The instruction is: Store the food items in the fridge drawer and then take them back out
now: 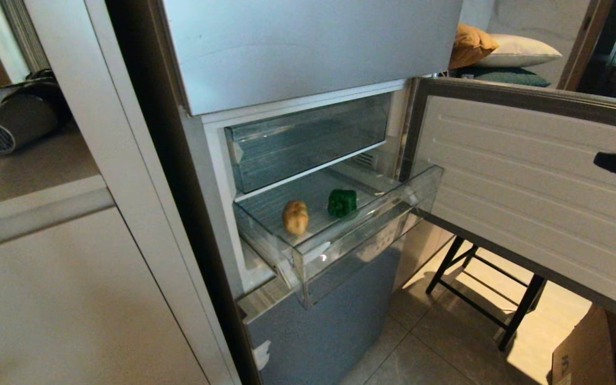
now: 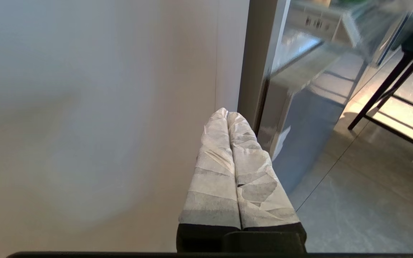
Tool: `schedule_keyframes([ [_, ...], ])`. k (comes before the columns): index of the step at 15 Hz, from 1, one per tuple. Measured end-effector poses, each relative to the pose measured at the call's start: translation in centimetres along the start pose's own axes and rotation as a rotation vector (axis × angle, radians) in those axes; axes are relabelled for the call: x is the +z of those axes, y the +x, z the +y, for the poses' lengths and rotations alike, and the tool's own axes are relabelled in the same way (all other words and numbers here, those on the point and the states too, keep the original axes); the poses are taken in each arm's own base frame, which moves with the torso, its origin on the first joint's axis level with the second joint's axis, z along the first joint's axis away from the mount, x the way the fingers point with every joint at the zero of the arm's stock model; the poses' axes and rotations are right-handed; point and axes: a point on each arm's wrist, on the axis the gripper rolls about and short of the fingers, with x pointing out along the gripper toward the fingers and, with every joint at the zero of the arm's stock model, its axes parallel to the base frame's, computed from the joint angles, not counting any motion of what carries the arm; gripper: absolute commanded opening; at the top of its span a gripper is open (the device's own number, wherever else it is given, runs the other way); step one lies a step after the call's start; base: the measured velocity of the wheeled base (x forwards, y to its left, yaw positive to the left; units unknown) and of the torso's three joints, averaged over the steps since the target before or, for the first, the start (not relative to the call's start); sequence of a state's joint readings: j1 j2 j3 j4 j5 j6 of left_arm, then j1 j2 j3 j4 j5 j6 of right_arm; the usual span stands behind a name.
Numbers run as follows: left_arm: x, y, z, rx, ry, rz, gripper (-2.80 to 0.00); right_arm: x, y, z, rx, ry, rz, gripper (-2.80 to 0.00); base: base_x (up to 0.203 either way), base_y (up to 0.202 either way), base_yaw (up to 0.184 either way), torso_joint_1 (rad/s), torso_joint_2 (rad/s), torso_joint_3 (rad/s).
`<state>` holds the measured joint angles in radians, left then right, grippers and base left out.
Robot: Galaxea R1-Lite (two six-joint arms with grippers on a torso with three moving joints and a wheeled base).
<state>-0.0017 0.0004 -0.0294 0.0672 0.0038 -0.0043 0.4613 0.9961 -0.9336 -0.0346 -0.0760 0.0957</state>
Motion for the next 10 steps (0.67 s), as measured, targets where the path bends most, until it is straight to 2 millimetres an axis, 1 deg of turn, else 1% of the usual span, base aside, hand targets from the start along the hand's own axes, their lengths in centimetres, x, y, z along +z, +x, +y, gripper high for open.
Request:
schedule_keyframes([
  [5, 0.00, 0.00, 0.00, 0.000, 0.000, 0.000, -2.80, -0.54, -0.52, -0.09, -0.001, -0.011, 0.004, -2.80, 0.000, 0.000, 0.000, 0.229, -0.58, -0.349],
  [10, 0.00, 0.00, 0.00, 0.000, 0.000, 0.000, -2.80, -0.98, -0.47, -0.13, 0.000, -0.014, 0.017, -2.80, 0.000, 0.000, 0.000, 0.164, -0.39, -0.230],
])
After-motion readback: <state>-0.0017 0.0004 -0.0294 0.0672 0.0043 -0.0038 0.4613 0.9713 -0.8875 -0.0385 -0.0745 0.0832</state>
